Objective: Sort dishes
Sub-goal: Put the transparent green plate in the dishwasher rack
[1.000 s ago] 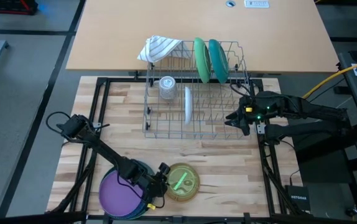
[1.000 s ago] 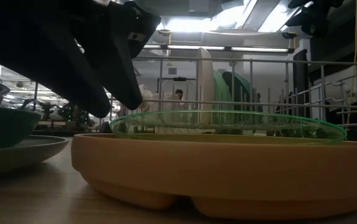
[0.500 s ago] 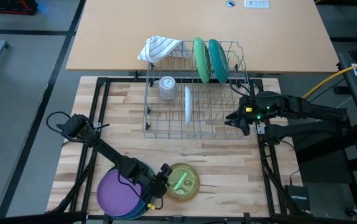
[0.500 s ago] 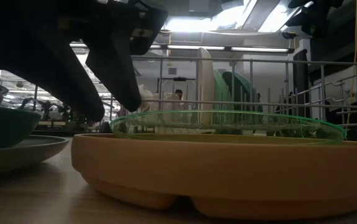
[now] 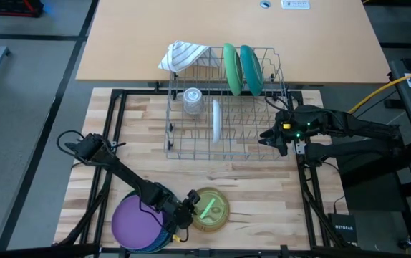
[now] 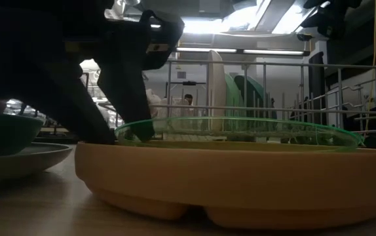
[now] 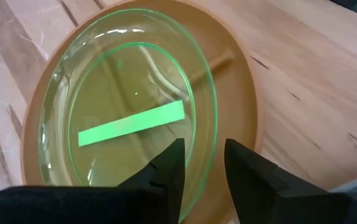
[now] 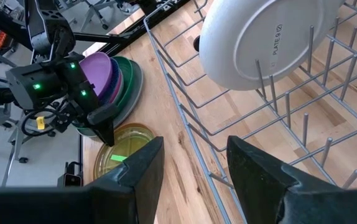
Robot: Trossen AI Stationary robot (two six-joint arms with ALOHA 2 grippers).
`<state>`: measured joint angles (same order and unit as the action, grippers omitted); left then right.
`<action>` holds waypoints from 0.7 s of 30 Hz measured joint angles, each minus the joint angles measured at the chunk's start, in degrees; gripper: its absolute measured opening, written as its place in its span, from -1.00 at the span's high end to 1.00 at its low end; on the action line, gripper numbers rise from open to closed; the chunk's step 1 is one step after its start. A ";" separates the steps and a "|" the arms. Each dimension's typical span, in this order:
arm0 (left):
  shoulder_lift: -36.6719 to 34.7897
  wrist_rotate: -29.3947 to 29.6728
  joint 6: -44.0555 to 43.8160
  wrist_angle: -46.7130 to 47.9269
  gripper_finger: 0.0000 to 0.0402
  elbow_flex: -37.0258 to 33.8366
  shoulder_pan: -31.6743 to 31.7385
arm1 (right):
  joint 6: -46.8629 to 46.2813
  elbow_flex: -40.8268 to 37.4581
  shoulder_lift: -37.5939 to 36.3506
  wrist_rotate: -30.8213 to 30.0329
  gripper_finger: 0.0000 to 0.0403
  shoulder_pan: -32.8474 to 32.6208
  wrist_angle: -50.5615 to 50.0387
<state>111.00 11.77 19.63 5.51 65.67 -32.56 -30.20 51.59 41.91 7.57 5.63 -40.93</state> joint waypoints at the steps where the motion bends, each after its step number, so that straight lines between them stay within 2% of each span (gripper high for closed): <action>1: 0.00 0.06 -0.37 -0.61 0.52 0.00 -0.01 | 0.00 0.00 0.00 -0.02 0.11 0.02 0.00; 10: 0.00 0.89 -5.91 -5.26 0.95 0.00 -0.02 | 0.00 0.00 0.00 -0.02 0.11 0.00 0.04; 17: 0.00 1.03 -11.92 -6.15 0.99 0.00 -0.02 | 0.01 0.00 0.00 -0.02 0.11 0.01 0.02; 21: 0.00 2.09 -14.62 -10.81 0.99 0.00 -0.02 | 0.00 0.00 0.00 0.00 0.11 0.00 0.04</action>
<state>111.00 13.86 5.01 -5.30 65.67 -32.58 -30.19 51.59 41.91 7.57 5.63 -40.89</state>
